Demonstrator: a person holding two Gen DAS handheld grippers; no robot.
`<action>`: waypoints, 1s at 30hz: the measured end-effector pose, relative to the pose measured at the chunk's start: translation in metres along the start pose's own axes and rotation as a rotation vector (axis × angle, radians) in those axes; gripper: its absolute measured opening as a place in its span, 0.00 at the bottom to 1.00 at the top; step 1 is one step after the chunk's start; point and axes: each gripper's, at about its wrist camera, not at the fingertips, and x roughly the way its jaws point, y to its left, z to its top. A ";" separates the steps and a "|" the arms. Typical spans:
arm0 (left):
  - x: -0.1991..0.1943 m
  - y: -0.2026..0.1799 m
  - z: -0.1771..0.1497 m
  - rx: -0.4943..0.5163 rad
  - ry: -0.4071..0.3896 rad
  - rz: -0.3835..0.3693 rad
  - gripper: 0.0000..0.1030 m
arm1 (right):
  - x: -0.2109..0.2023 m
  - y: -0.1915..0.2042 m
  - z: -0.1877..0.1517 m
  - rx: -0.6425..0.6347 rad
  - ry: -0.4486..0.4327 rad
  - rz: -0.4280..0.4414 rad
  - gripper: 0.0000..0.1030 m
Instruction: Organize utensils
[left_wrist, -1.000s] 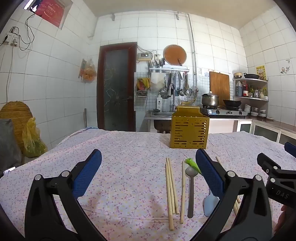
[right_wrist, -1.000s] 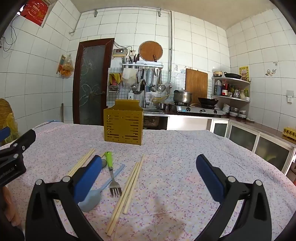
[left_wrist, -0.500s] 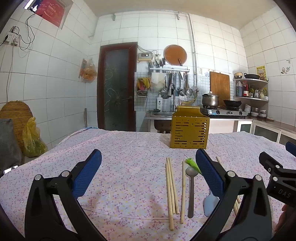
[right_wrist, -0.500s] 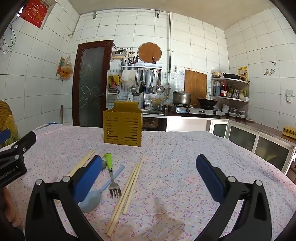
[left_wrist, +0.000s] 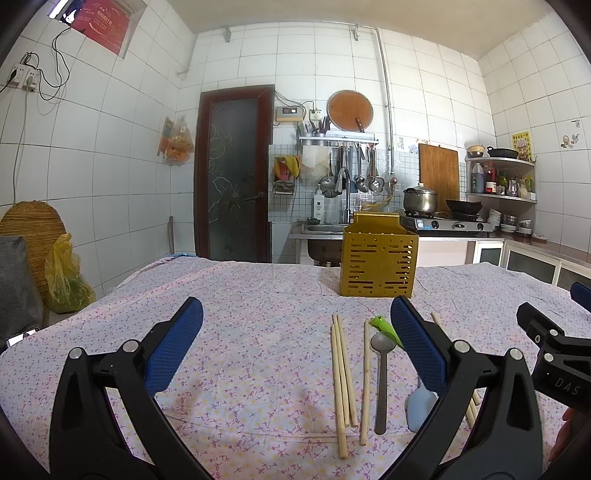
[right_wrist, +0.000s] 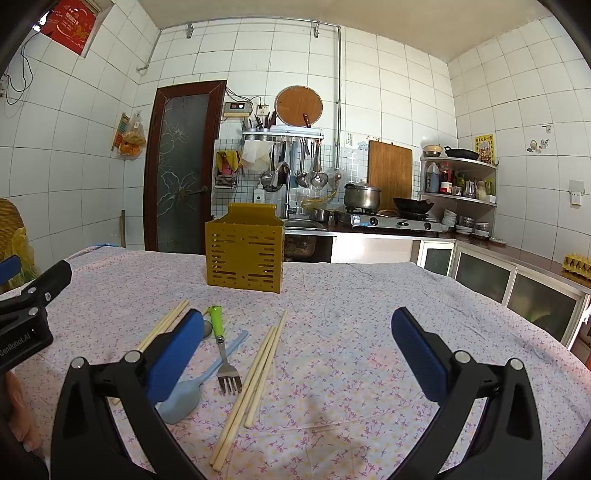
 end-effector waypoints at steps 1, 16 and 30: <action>0.000 0.000 0.000 -0.001 0.002 0.001 0.95 | 0.000 0.000 0.000 0.000 0.000 0.000 0.96; 0.002 0.001 0.000 -0.001 0.002 0.001 0.95 | 0.000 0.000 0.000 0.002 -0.001 0.000 0.96; 0.002 0.001 0.000 -0.003 0.001 0.001 0.95 | 0.000 0.000 0.000 0.002 -0.001 0.000 0.96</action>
